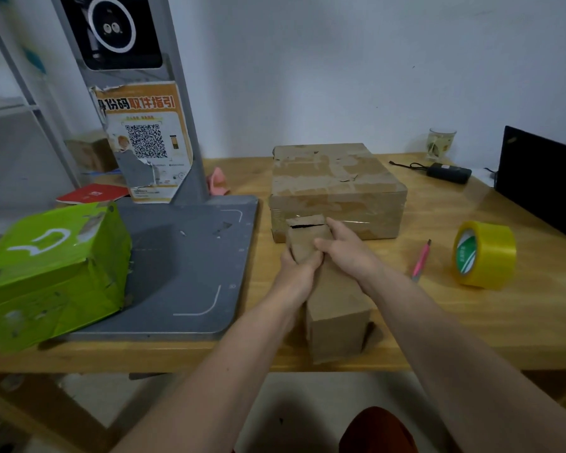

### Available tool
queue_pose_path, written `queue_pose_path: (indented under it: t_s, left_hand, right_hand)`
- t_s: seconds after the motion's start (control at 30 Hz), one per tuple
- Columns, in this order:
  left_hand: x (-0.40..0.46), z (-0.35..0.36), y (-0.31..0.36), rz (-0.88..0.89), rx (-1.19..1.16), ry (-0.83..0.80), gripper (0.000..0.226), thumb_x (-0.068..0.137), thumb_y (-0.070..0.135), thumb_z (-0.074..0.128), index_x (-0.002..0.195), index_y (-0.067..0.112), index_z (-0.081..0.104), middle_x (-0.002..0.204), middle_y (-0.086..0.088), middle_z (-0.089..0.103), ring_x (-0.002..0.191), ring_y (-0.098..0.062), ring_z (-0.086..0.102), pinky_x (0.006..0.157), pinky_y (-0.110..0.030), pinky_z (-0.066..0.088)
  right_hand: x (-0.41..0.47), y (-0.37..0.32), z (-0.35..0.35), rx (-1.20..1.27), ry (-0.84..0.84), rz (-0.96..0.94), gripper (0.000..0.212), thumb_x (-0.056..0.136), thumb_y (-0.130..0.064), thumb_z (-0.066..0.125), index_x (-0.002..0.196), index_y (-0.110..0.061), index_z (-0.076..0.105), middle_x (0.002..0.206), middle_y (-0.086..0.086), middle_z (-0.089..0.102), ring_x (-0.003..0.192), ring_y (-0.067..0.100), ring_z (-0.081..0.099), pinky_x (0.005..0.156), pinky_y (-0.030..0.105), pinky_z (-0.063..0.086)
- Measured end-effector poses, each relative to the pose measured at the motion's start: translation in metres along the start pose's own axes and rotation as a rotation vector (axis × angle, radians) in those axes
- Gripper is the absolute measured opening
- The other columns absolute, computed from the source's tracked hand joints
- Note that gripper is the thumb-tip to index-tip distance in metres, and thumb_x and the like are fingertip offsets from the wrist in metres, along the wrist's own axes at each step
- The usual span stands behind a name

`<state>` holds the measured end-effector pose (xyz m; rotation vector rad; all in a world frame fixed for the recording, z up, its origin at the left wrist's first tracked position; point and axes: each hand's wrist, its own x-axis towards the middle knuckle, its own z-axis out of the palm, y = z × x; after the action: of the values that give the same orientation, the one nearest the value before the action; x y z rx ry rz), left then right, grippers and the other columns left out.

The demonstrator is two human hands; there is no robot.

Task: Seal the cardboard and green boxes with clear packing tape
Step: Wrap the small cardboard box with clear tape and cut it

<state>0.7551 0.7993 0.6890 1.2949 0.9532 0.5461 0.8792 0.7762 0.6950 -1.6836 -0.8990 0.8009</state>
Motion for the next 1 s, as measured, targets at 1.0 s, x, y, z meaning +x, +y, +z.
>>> queue_pose_path:
  t_s: [1.0]
  left_hand:
    - [0.069,-0.043,0.034,0.638,0.907,0.258,0.026,0.098,0.027,0.057,0.118,0.018,0.071,0.114,-0.002,0.071,0.108,-0.021,0.062,0.095,-0.034,0.047]
  right_hand:
    - [0.008,-0.015,0.003,-0.286,-0.009,-0.003,0.054,0.101,-0.029,0.045,0.151,-0.017,0.028,0.14,0.003,0.046,0.119,0.018,0.048,0.09,0.027,0.039]
